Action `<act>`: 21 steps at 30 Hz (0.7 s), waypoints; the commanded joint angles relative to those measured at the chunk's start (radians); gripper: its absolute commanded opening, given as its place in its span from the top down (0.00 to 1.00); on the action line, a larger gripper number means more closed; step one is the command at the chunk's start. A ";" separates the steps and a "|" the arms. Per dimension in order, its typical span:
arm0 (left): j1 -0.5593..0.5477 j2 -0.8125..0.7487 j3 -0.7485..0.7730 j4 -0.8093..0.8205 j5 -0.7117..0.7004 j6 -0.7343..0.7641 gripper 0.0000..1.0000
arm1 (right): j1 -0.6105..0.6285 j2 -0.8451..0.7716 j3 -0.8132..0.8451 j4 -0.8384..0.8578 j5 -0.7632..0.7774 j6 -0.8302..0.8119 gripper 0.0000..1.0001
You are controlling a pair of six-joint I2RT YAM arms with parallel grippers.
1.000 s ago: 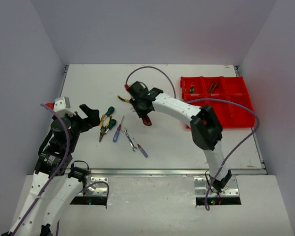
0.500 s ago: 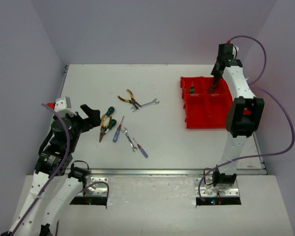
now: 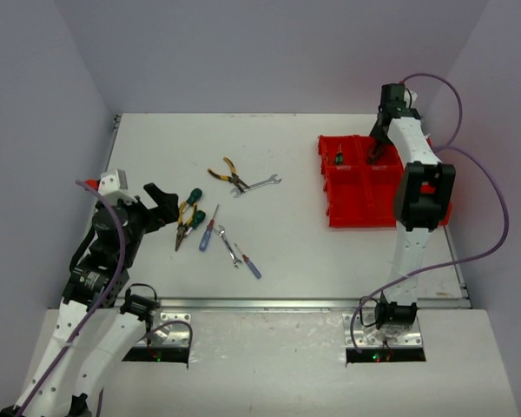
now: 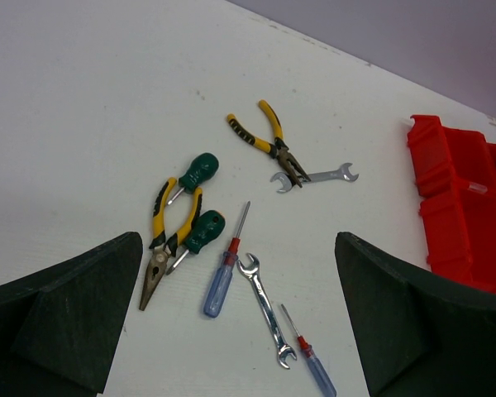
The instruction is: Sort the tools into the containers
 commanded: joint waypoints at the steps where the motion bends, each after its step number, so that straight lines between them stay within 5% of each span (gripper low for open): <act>1: -0.011 0.004 0.013 0.044 0.007 0.016 0.00 | -0.006 -0.062 -0.007 0.054 0.001 0.030 0.77; 6: -0.011 0.008 0.014 0.044 0.016 0.018 0.00 | -0.004 -0.132 -0.059 0.066 -0.040 0.023 0.61; 9: -0.011 0.006 0.014 0.044 0.017 0.019 0.00 | -0.004 -0.161 -0.064 0.053 -0.047 0.014 0.23; 12: -0.012 0.004 0.013 0.046 0.017 0.019 0.00 | -0.004 -0.185 -0.040 0.031 -0.057 0.009 0.02; 19: -0.011 0.013 0.014 0.046 0.008 0.018 0.00 | 0.075 -0.338 -0.131 -0.013 -0.247 0.003 0.01; 21: -0.012 0.014 0.016 0.043 -0.005 0.015 0.00 | 0.200 -0.417 -0.246 -0.002 -0.295 -0.066 0.01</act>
